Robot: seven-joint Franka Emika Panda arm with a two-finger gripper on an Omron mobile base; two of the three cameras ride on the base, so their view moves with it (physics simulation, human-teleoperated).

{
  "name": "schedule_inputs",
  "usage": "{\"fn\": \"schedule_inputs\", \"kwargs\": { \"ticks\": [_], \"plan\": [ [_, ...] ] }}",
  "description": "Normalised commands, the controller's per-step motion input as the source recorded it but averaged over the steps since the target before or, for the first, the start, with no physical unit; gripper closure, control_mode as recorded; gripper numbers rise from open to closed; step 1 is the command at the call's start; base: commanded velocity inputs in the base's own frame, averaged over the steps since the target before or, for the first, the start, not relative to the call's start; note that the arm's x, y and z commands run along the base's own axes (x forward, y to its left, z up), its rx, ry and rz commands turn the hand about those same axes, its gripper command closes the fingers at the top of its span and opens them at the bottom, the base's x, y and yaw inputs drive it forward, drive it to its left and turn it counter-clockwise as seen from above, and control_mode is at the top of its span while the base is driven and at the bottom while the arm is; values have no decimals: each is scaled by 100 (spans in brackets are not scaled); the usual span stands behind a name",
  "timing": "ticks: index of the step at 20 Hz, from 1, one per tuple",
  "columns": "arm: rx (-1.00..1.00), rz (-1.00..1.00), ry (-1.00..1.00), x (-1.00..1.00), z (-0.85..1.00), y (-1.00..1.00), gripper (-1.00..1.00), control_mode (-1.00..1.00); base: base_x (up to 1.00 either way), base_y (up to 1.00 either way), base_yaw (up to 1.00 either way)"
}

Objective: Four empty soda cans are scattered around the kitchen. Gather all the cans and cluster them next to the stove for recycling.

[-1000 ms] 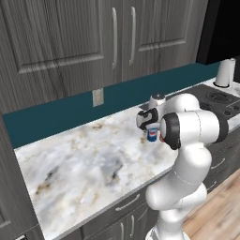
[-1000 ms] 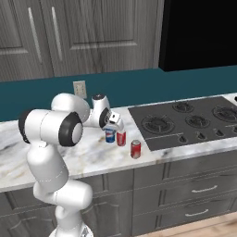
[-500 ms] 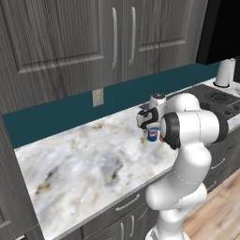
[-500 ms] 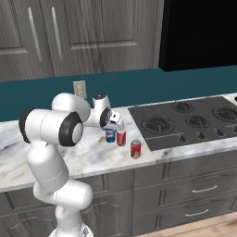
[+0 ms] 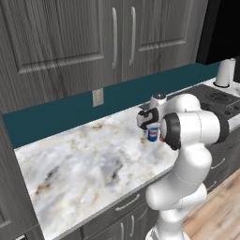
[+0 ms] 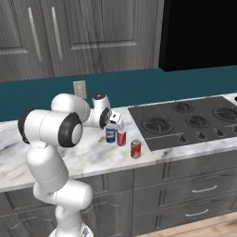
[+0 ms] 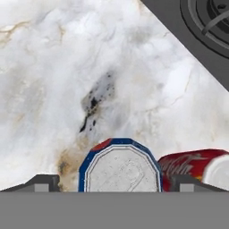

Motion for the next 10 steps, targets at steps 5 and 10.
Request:
{"fn": "schedule_inputs", "kwargs": {
  "ticks": [5,10],
  "plan": [
    [0,0,-10,-12,19,0,-100,-100,0,0,0],
    [0,0,-10,-15,26,0,-100,-100,0,0,0]
  ]
}}
